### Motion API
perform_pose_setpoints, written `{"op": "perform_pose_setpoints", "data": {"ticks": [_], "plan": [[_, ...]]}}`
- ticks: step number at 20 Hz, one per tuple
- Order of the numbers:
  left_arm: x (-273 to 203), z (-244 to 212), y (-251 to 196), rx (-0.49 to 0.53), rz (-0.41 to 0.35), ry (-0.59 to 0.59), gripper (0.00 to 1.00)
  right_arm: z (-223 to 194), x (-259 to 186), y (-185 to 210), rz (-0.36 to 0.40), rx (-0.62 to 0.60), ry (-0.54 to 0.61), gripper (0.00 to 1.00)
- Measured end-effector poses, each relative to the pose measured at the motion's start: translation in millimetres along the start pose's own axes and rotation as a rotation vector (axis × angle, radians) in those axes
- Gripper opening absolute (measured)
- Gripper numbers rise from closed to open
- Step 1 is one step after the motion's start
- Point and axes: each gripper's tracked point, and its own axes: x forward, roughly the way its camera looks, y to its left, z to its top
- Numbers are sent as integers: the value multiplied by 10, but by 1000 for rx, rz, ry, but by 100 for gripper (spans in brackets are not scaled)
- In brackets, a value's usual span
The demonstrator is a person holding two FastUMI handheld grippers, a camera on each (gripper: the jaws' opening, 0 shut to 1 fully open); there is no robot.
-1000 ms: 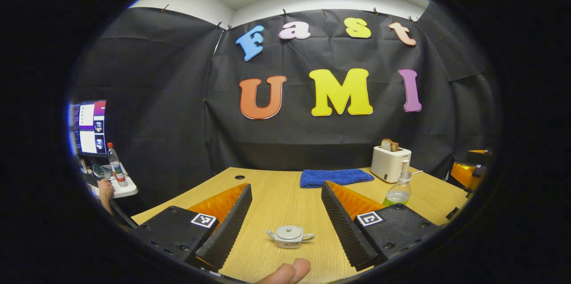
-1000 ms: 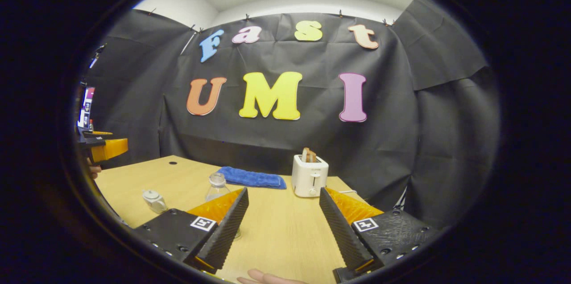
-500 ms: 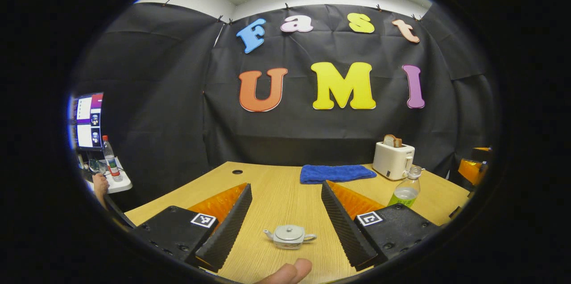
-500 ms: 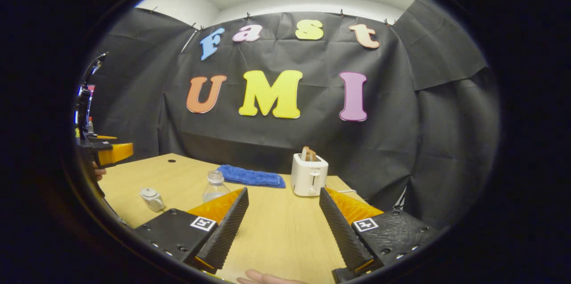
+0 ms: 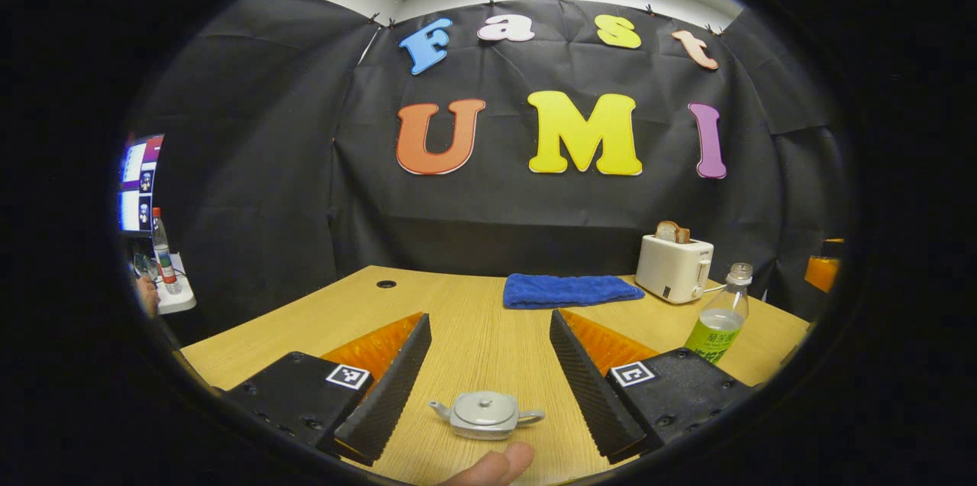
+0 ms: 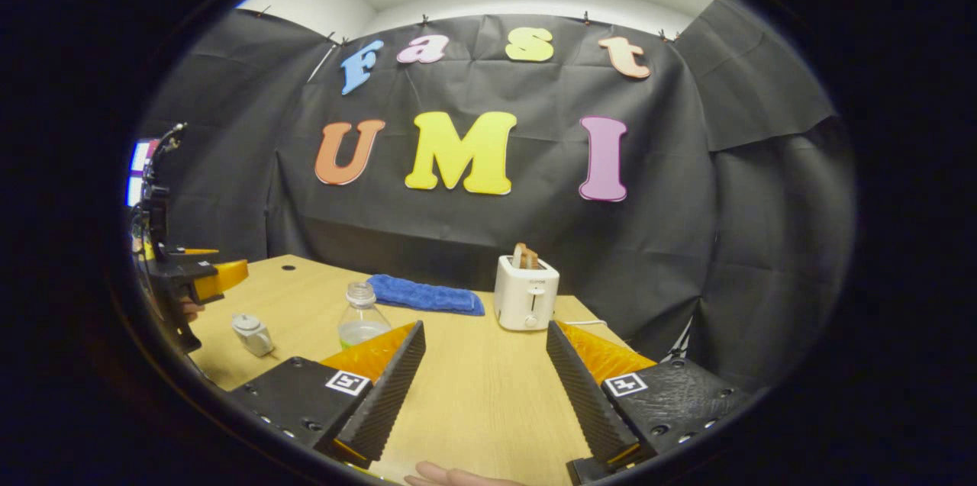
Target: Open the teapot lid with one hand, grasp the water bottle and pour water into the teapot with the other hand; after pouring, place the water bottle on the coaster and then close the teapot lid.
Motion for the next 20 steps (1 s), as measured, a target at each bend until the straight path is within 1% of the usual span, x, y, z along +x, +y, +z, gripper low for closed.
{"op": "perform_pose_setpoints", "data": {"ticks": [2,5,8,11,12,13,14,17,18,19,20], "plan": [[79,-168,72,9,25,49,98,-27,20,10,0,-1,7,95],[131,-475,48,22,17,152,99,-44,32,17,0,-4,13,96],[99,-592,25,15,4,187,99,-69,44,37,1,-8,20,96],[110,-658,7,-3,-11,183,98,-85,47,41,-4,-13,22,96],[115,-690,6,-10,-14,189,96,-83,50,38,-8,-15,23,98],[122,-764,-19,-14,-23,207,93,-92,48,38,-8,-16,23,96],[124,-814,-38,-14,-26,226,88,-102,61,52,-5,-16,24,96],[140,-845,-67,-11,-35,234,80,-129,76,63,-3,-17,32,96],[151,-861,-37,-2,-20,237,74,-145,84,67,-4,-17,36,96],[163,-865,-24,7,-11,239,71,-153,93,70,-4,-16,40,96],[162,-864,3,12,-1,239,67,-176,102,74,-5,-16,45,98]]}}
